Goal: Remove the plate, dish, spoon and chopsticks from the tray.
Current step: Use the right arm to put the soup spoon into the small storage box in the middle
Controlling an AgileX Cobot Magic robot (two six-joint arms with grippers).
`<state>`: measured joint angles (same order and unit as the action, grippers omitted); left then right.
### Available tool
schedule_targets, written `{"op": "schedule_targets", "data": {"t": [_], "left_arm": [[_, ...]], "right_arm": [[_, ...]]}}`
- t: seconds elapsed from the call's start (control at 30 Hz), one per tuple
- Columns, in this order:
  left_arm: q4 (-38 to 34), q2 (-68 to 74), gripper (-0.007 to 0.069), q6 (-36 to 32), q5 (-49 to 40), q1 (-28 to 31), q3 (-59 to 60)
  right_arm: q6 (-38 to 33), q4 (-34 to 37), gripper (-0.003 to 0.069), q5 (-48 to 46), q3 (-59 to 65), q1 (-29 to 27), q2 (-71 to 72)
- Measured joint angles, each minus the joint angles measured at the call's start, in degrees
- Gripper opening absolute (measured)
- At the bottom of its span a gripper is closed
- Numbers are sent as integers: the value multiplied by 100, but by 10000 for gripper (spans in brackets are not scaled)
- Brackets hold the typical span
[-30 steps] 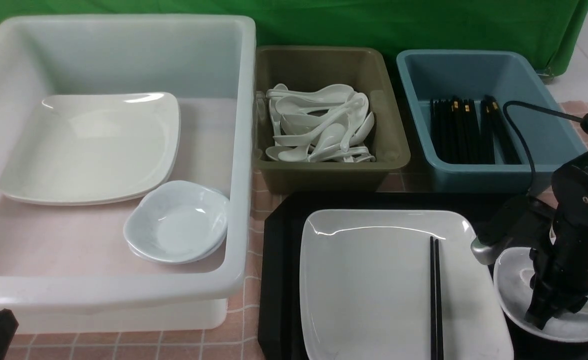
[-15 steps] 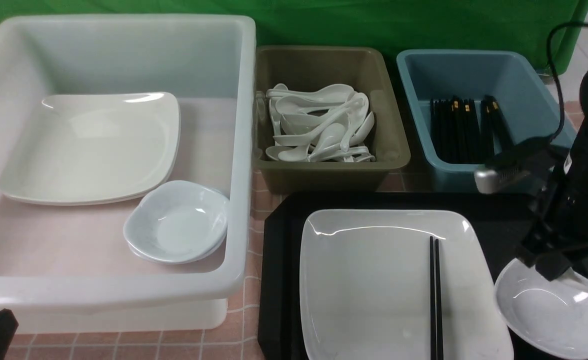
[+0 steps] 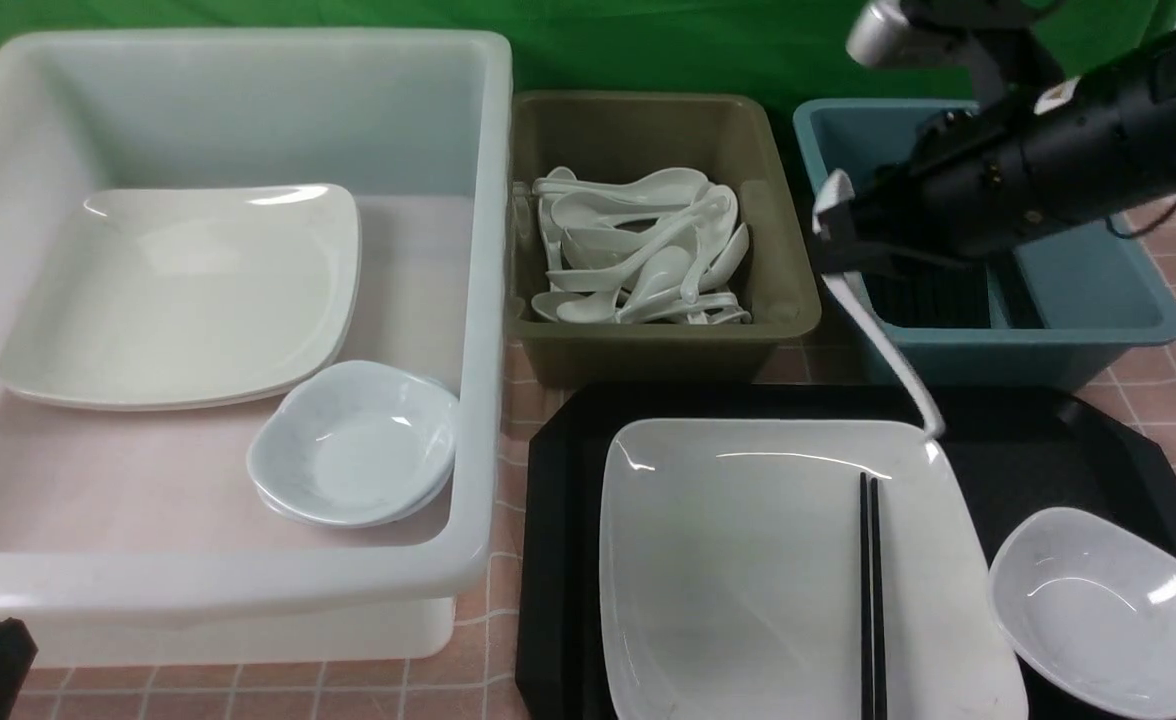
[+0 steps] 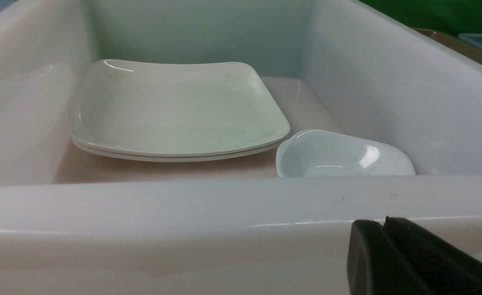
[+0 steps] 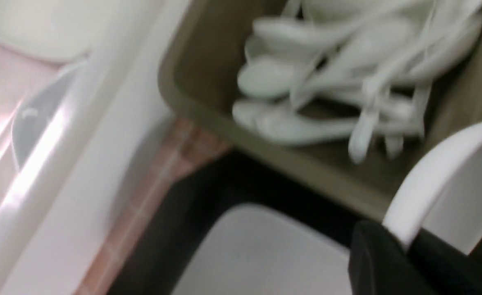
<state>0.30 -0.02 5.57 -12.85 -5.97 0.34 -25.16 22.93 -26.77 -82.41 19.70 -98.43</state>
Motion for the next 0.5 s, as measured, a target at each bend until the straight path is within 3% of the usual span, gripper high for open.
{"op": "schedule_targets", "data": {"t": [0.07,0.3,0.4,0.5], "left_arm": [[0,0,20,0,0,0,0],[0,0,20,0,-5,0,0],[0,0,20,0,-5,0,0],[0,0,20,0,-5,0,0]], "right_arm": [[-87,18,74,458,-95,107,-128],[-208,44,87,3558,-777,348,-1234],[-192,61,141,4019,-893,348,-1602],[-92,73,321,4088,-924,362,-1947]]}}
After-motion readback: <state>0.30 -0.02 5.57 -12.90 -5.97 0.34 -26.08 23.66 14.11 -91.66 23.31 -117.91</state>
